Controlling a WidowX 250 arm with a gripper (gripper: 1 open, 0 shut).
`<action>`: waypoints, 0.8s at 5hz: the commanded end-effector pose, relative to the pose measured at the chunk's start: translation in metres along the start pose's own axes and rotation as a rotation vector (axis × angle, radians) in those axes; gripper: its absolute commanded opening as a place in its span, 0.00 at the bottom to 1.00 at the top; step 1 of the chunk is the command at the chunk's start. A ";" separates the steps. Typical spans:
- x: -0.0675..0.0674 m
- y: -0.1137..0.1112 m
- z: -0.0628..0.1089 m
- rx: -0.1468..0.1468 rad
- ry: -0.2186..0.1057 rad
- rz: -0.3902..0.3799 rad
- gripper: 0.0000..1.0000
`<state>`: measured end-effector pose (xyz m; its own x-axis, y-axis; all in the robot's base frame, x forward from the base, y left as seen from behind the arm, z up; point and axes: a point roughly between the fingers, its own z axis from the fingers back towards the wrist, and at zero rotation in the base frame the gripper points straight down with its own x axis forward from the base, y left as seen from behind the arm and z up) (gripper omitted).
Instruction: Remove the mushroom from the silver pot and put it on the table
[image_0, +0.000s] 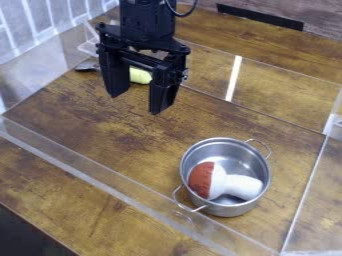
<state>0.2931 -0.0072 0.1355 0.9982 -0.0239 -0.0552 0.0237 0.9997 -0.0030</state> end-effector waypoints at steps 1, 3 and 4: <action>-0.002 0.000 -0.005 -0.004 0.027 -0.026 1.00; -0.007 -0.018 -0.031 -0.008 0.043 -0.128 1.00; -0.004 -0.041 -0.044 -0.002 0.016 -0.206 1.00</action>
<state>0.2825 -0.0478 0.0830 0.9698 -0.2199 -0.1055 0.2182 0.9755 -0.0270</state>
